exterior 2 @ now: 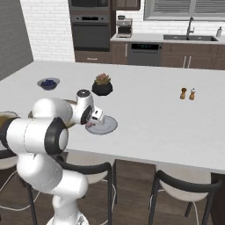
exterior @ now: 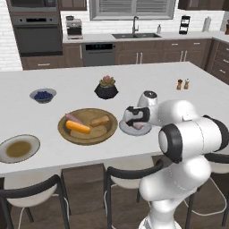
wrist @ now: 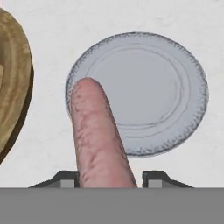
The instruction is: Place one bun and one sausage from the bowl on each plate.
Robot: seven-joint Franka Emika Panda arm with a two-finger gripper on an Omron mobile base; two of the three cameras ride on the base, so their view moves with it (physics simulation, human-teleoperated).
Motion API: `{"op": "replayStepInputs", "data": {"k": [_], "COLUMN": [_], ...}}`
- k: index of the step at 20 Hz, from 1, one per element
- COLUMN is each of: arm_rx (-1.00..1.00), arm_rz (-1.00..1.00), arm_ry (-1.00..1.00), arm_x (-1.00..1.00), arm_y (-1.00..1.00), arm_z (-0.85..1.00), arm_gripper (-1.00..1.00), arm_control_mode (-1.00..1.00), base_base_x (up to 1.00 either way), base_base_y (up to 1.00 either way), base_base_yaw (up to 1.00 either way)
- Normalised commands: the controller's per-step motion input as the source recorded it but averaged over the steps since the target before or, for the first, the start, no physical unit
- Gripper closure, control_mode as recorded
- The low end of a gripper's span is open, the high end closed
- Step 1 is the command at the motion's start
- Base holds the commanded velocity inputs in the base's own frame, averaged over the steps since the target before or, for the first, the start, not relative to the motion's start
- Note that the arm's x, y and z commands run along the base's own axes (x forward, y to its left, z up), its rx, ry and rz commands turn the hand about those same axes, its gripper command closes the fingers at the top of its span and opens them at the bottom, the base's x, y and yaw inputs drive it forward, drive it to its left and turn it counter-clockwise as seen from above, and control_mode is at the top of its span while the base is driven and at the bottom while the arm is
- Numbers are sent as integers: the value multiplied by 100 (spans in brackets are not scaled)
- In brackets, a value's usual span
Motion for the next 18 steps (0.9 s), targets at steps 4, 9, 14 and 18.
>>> {"op": "replayStepInputs", "data": {"k": [4,9,14,18], "arm_rx": [0,0,0,0], "arm_rz": [0,0,0,0], "arm_ry": [-8,-9,-5,-2], "arm_x": [50,16,2,0], "arm_y": [3,8,1,0], "arm_z": [-20,-20,-22,-6], "arm_gripper": [100,100,100,100], "arm_control_mode": [-100,-100,-100,-100], "base_base_x": [0,0,0,0], "base_base_y": [0,0,0,0], "base_base_yaw": [0,0,0,0]}}
